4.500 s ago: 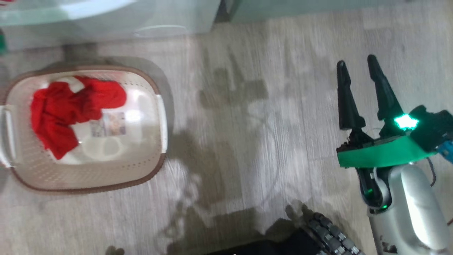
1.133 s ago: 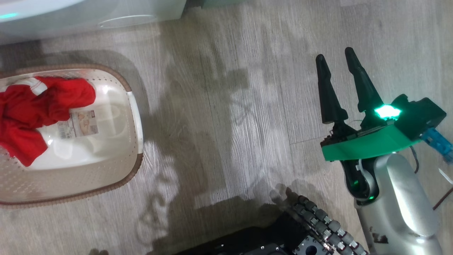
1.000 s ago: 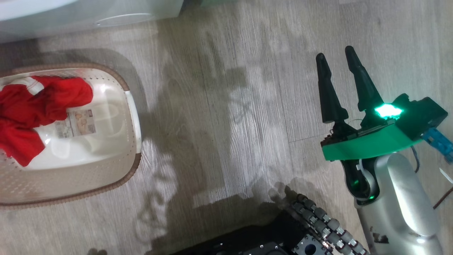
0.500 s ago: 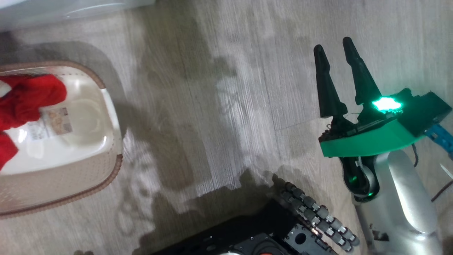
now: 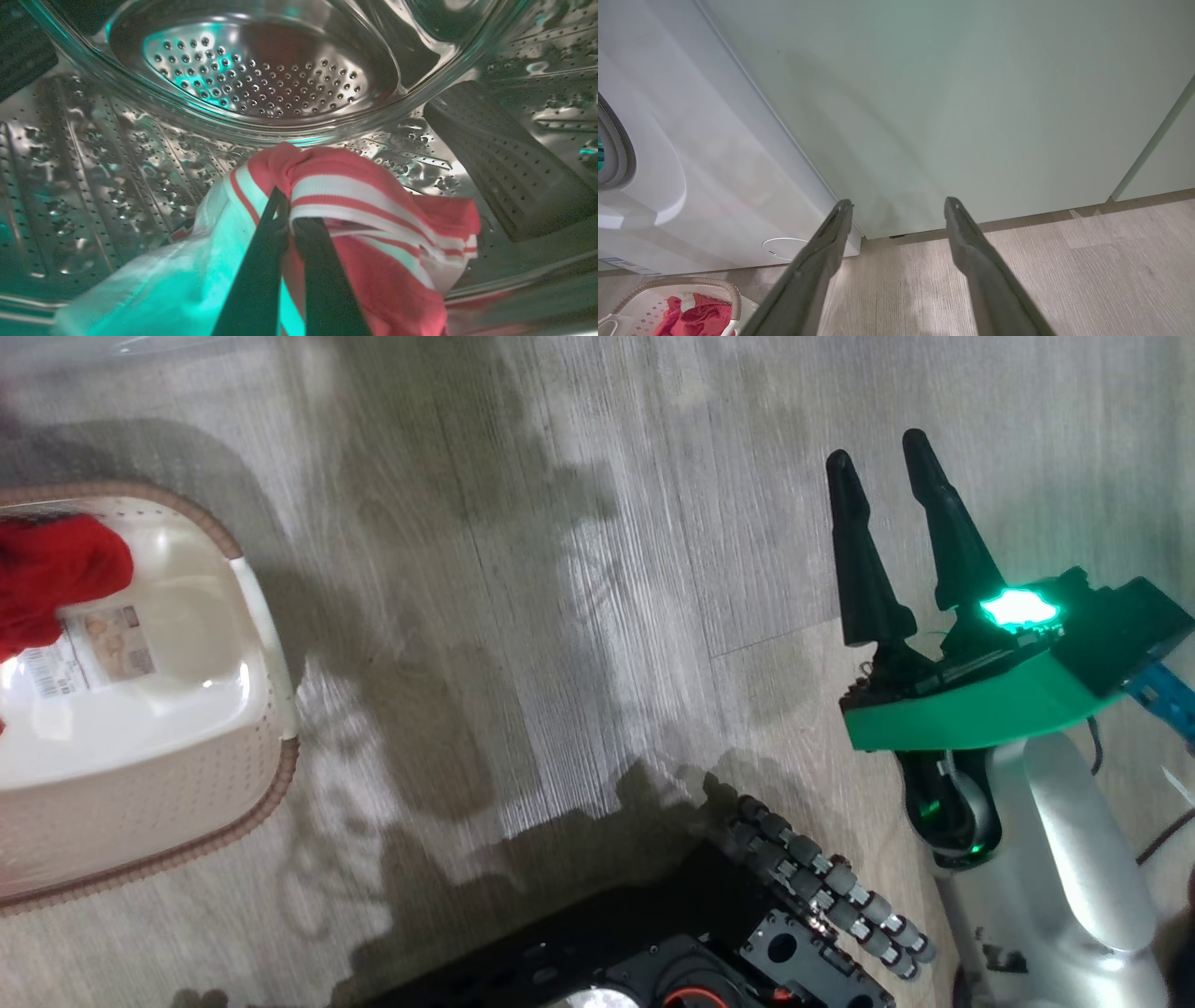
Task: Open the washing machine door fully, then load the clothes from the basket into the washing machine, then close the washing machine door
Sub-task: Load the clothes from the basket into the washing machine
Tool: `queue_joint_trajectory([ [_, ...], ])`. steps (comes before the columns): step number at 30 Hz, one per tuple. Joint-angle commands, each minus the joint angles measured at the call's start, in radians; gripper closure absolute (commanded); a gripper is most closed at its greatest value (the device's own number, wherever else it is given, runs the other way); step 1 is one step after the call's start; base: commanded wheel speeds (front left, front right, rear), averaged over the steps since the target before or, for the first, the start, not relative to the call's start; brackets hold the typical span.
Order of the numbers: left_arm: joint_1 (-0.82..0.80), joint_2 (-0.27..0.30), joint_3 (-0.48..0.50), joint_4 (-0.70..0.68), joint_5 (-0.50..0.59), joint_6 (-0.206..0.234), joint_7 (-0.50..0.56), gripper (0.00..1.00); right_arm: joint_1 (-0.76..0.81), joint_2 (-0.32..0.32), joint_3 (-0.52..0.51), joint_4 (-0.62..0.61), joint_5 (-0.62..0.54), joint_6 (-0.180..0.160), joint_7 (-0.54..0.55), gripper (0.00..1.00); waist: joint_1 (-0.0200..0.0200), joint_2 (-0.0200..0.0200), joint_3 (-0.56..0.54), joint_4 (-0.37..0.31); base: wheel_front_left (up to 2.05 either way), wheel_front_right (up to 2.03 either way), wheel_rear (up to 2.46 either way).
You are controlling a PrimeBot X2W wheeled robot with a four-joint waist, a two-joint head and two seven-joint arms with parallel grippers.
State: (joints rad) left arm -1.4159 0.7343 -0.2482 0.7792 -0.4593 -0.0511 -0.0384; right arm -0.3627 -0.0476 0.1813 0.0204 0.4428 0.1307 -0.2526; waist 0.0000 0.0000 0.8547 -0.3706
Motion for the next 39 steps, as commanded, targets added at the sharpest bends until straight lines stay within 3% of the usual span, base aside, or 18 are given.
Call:
queue_joint_trajectory([
  [1, -0.043, 0.040, 0.027, -0.018, -0.006, -0.007, -0.012, 0.08, 0.024, -0.003, 0.017, -0.030, 0.003, 0.000, -0.009, 0.00, 0.0000, 0.0000, -0.003, 0.005, 0.00, 0.00, 0.00],
  [2, -0.047, 0.036, 0.019, -0.011, -0.004, -0.012, -0.014, 0.00, 0.023, -0.003, 0.016, -0.029, 0.001, 0.000, -0.009, 0.00, 0.0000, 0.0000, -0.005, 0.008, 0.00, 0.00, 0.00],
  [8, -0.053, 0.008, -0.001, 0.006, -0.006, -0.028, -0.060, 0.00, 0.023, -0.003, 0.005, -0.027, -0.011, 0.000, -0.009, 0.00, 0.0000, 0.0000, -0.029, 0.035, 0.00, 0.00, 0.00],
  [18, 0.172, -0.064, 0.045, -0.100, -0.084, 0.035, -0.150, 0.00, 0.051, -0.003, -0.043, -0.020, -0.053, 0.000, -0.009, 0.00, 0.0000, 0.0000, -0.124, 0.105, 0.00, 0.00, 0.00],
  [25, 0.488, -0.136, 0.119, -0.391, -0.138, 0.133, -0.212, 0.00, 0.084, -0.003, -0.076, -0.016, -0.096, 0.000, -0.009, 0.00, 0.0000, 0.0000, -0.207, 0.173, 0.00, 0.00, 0.00],
  [34, 0.875, -0.265, 0.173, -0.807, -0.099, 0.278, -0.223, 0.00, 0.111, -0.003, -0.110, -0.003, -0.152, 0.000, -0.009, 0.00, 0.0000, 0.0000, -0.300, 0.253, 0.00, 0.00, 0.00],
  [39, 1.030, -0.352, 0.176, -0.931, -0.044, 0.307, -0.223, 0.00, 0.129, -0.003, -0.128, 0.005, -0.179, 0.000, 0.000, 0.00, 0.0000, 0.0000, -0.360, 0.291, 0.00, 0.00, 0.00],
])
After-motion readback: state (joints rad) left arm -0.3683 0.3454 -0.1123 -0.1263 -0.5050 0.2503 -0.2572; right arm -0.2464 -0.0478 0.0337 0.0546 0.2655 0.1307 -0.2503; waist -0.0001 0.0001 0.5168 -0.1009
